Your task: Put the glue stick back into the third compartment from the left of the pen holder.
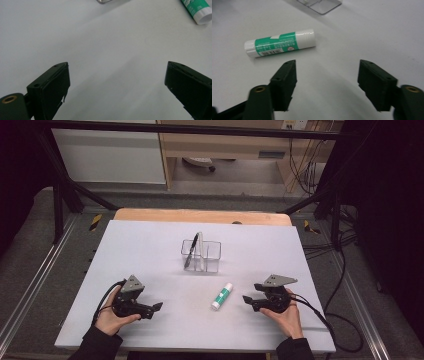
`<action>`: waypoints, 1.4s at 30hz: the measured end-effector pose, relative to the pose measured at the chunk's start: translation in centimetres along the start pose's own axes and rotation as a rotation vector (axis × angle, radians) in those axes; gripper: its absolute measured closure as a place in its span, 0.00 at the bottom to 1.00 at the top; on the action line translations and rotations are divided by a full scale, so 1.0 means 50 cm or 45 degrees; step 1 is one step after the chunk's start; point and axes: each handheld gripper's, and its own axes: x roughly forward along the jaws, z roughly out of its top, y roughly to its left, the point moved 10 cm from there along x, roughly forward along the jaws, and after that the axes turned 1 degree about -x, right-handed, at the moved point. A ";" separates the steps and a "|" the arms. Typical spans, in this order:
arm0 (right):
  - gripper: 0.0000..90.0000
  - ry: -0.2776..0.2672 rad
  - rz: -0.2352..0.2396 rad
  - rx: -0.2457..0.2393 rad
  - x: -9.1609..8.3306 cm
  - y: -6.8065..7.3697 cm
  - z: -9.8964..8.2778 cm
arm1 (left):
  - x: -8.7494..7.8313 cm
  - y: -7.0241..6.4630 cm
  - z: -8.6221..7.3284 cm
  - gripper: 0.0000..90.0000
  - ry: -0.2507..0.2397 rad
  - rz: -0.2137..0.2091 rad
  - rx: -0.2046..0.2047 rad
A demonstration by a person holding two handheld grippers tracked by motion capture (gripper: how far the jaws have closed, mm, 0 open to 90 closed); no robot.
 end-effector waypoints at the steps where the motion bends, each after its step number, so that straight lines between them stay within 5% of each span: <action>1: 0.29 0.003 0.005 0.022 -0.002 -0.001 -0.002 | 0.003 -0.004 0.006 0.07 0.008 -0.003 0.008; 12: 0.02 0.089 -0.067 0.003 -0.007 -0.021 -0.026 | 0.040 -0.051 0.078 0.07 0.034 -0.022 0.043; 19: 0.02 0.078 -0.077 0.061 -0.018 -0.036 -0.036 | 0.070 -0.085 0.115 0.08 0.058 -0.053 0.031; 30: 0.01 0.079 -0.085 0.062 -0.028 -0.051 -0.049 | 0.121 -0.159 0.167 0.09 0.108 -0.128 0.070; 42: 0.01 0.081 -0.085 0.057 -0.031 -0.055 -0.054 | 0.168 -0.213 0.200 0.10 0.160 -0.113 0.137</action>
